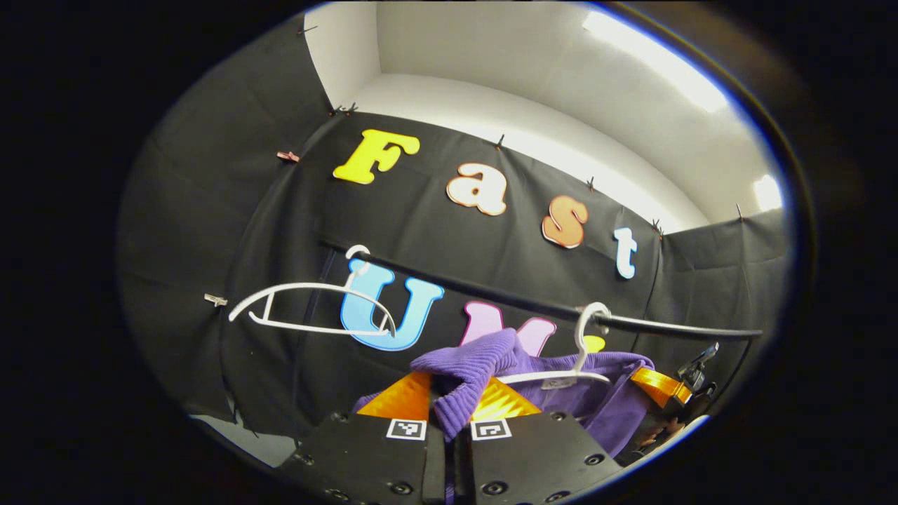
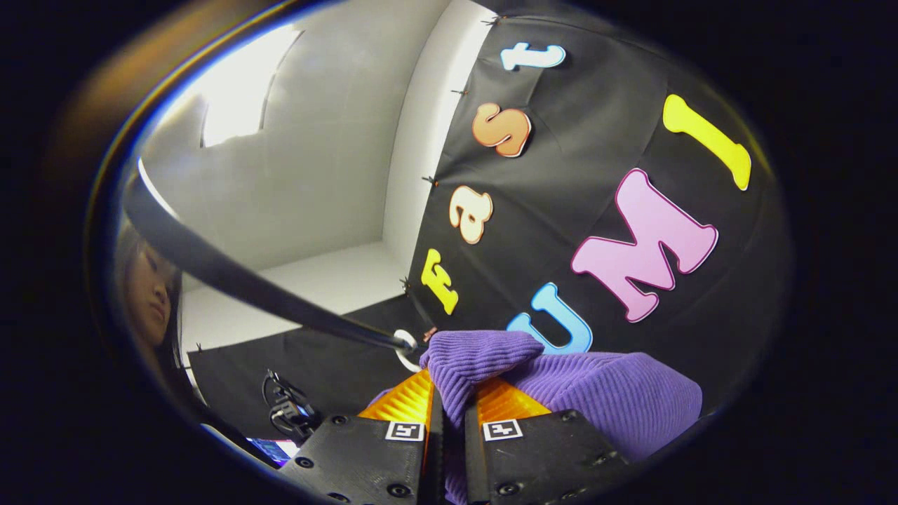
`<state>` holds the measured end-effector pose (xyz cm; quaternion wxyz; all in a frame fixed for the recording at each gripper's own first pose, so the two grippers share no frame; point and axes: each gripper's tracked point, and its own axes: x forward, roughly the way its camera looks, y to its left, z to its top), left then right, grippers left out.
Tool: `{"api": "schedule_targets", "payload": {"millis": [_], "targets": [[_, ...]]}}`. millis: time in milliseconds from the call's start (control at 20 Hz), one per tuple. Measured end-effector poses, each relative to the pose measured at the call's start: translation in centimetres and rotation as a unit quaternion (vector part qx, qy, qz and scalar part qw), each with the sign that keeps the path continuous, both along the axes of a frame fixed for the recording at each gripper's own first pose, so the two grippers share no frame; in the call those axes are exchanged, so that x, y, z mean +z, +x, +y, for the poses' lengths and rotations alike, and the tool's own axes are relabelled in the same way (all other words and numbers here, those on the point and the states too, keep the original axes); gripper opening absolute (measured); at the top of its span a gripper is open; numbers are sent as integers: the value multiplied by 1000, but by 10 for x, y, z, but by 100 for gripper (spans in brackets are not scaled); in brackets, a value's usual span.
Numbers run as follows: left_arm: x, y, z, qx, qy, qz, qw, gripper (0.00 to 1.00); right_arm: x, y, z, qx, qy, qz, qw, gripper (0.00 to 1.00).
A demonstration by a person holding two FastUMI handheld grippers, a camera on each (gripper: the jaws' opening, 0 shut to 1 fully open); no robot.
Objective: Grasp the clothes on the hanger with both hands and then place them into the laundry hamper below.
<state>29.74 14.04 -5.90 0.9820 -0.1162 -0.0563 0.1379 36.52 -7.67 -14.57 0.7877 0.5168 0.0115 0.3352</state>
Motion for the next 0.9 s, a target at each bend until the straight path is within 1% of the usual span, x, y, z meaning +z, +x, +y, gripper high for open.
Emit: {"api": "schedule_targets", "payload": {"millis": [150,200,250,350,500,600,750,800,900], "targets": [[21,-2,26,31,37,-14,999,7,12,6,12,8,12,-7,1000,16],[22,-1,32,37,46,-14,998,10,15,8,15,13,16,-9,1000,16],[24,-1,41,47,53,-13,997,9,18,11,19,14,22,-10,1000,16],[23,-2,58,60,58,-8,996,9,21,17,29,18,26,-8,999,16],[4,-2,87,82,54,19,995,9,13,19,47,33,16,0,999,16],[-21,-2,101,94,40,45,994,7,8,20,55,40,12,10,999,16],[-69,5,110,98,6,88,991,9,1,19,60,44,6,19,999,16],[-87,6,113,102,-8,104,989,9,1,21,59,43,5,19,999,16],[-117,13,108,91,-39,125,987,9,-3,24,48,24,-6,19,1000,16]]}}
